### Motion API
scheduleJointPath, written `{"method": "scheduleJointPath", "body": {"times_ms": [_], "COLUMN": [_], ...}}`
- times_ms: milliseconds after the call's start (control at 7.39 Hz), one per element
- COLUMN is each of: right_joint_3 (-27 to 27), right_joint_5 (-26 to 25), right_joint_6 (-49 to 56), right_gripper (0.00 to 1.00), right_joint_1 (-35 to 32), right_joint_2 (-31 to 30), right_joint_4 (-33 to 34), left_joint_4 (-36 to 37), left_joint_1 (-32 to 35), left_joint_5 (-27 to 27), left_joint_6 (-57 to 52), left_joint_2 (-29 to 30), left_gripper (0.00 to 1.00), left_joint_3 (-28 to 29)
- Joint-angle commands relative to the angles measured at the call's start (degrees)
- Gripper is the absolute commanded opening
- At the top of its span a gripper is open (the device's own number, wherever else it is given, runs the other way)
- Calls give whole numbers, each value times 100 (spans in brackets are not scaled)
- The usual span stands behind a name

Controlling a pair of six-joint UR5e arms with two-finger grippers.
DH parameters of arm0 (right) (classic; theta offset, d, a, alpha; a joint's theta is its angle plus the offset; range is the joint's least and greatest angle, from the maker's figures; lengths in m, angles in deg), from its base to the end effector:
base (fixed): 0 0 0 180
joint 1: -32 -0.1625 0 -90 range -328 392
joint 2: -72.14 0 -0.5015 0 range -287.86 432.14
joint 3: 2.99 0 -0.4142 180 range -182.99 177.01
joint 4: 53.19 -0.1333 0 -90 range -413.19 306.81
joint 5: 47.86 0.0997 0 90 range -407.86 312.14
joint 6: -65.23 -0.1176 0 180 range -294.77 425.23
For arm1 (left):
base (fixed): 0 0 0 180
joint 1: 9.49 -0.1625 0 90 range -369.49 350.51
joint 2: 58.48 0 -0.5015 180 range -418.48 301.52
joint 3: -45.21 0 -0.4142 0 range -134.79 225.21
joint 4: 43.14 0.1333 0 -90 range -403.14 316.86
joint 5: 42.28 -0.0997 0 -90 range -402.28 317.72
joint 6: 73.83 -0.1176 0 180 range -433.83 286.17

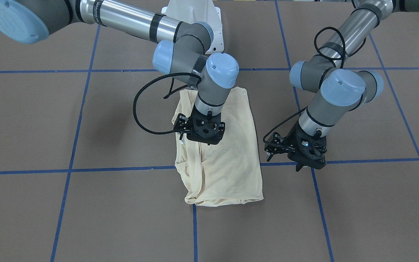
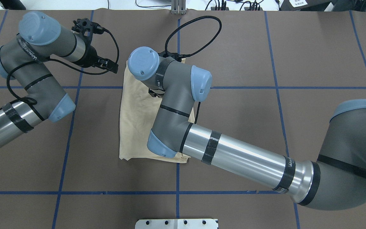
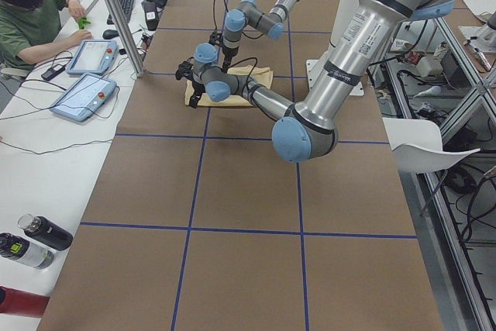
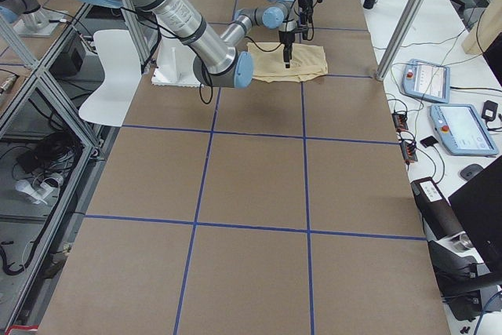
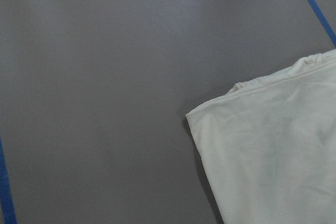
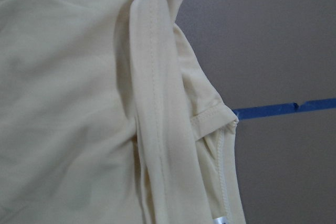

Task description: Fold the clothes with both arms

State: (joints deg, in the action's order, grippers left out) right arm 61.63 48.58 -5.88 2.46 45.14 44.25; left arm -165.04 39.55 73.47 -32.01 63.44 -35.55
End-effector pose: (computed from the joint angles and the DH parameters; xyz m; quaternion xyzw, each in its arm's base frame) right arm -0.7411 -0.5580 0.1882 0.0571 -0.2593 0.0749 0.9612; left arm 0.4567 -0.6516 0.4086 0.2044 0.4441 0.0957 0.8671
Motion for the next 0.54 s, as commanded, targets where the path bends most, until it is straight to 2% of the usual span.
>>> {"method": "scheduleJointPath", "body": {"times_ms": [0, 406], "right_joint_3": [-133, -301], "right_joint_5": [24, -3], "right_joint_6": [649, 897], "right_gripper": [100, 100], "right_joint_1": [0, 9], "right_joint_2": [55, 63], "right_joint_4": [144, 100], "left_joint_4": [0, 18], "left_joint_1": [0, 9], "left_joint_5": [44, 185], "left_joint_6": [-16, -16], "left_joint_2": [-1, -10], "left_gripper": [100, 100], "left_joint_3": [-9, -106]}}
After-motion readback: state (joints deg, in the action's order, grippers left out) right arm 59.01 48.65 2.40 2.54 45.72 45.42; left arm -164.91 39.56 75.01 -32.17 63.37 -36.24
